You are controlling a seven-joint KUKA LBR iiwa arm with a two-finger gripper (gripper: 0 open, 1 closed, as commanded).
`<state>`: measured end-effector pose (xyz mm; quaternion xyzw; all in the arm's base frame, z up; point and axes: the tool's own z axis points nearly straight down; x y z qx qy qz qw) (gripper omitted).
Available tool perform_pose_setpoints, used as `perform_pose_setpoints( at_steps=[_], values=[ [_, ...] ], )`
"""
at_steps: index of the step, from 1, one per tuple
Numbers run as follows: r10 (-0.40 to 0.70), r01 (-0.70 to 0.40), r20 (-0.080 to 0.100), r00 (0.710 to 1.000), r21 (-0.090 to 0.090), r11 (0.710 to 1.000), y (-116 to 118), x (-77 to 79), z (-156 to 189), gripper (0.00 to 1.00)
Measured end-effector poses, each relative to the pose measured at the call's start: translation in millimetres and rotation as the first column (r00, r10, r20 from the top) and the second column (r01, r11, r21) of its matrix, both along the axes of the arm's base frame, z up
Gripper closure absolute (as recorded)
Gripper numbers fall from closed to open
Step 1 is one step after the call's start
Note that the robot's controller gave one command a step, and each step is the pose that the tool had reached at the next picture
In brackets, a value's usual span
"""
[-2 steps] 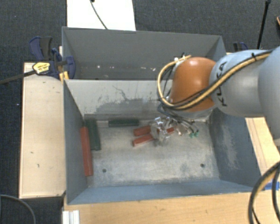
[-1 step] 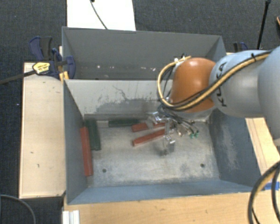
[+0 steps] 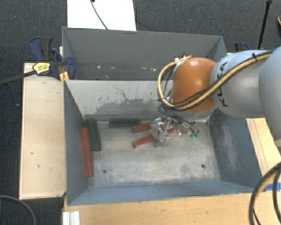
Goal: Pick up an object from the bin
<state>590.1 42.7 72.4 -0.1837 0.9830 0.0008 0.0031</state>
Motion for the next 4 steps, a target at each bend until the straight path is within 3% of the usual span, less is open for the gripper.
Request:
perform_pose_setpoints(
  at_steps=[1,2,3,4],
  values=[
    [0.0,0.0,-0.009,1.0,-0.003,1.0,-1.1,-2.6,-2.4,0.0],
    [-0.001,0.001,-0.002,1.0,-0.001,1.0,-0.6,-0.5,-0.5,1.0],
    [0.341,-0.341,0.001,0.94,-0.003,0.94,12.7,-3.0,31.4,1.0],
    [0.338,-0.338,-0.001,0.941,-0.002,0.941,12.4,-3.6,30.3,0.0]
  ],
)
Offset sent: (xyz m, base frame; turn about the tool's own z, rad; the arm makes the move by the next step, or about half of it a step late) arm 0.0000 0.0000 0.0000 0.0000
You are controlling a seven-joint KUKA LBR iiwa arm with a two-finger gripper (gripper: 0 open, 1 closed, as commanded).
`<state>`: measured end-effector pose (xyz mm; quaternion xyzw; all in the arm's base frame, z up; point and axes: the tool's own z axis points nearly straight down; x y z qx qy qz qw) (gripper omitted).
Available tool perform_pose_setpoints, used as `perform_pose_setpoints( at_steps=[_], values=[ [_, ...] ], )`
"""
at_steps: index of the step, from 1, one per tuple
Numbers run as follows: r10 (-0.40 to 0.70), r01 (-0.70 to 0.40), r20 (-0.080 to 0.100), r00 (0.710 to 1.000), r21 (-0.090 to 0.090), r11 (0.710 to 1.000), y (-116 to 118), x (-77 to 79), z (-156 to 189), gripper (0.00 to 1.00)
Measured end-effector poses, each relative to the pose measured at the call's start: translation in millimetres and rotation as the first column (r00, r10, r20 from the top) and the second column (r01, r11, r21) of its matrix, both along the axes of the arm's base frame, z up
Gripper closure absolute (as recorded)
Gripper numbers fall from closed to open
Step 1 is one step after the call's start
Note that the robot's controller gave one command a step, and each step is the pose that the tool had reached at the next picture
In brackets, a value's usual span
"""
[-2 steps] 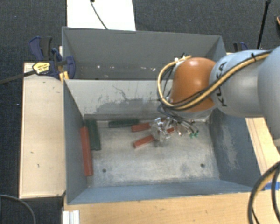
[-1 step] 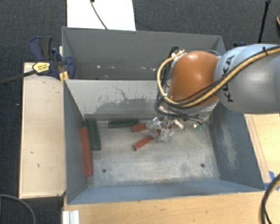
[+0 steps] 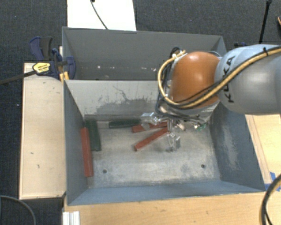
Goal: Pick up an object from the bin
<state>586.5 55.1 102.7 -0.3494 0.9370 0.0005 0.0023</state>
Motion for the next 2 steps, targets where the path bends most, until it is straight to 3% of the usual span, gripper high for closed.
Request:
perform_pose_setpoints(
  at_steps=[1,2],
  values=[
    [0.059,-0.059,-0.004,0.998,-0.001,0.998,3.3,1.8,-33.5,0.0],
    [0.056,-0.056,-0.001,0.998,-0.001,0.998,3.4,2.5,-31.6,1.0]
  ],
)
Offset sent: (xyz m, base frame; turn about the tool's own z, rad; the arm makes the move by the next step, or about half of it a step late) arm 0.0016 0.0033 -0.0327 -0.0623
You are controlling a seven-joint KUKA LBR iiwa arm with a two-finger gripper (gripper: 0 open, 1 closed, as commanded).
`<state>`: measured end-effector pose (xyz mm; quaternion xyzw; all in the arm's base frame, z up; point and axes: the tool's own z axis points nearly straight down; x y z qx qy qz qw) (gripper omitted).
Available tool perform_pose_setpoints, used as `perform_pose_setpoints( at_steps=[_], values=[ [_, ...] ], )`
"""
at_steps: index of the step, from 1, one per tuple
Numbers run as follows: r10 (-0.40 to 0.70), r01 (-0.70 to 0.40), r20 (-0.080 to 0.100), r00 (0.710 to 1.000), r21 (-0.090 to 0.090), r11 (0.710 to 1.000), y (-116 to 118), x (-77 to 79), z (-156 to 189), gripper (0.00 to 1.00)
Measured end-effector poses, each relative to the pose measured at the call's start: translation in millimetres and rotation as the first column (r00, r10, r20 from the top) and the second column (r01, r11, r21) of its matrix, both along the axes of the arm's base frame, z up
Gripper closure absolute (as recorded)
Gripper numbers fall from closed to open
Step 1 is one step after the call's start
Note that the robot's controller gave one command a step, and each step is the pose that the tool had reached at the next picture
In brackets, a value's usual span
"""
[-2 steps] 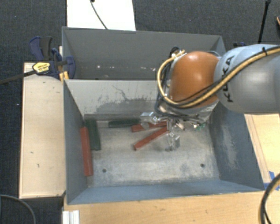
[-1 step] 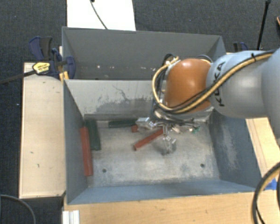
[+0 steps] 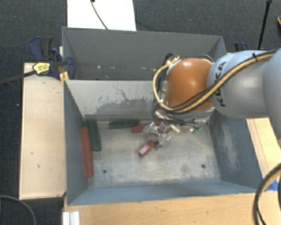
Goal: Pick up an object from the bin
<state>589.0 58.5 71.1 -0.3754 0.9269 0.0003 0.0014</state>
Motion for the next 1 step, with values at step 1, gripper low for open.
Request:
perform_pose_setpoints(
  at_steps=[1],
  values=[
    [0.091,-0.091,0.008,0.996,0.0,0.996,24.9,-9.4,135.8,1.0]
  ],
)
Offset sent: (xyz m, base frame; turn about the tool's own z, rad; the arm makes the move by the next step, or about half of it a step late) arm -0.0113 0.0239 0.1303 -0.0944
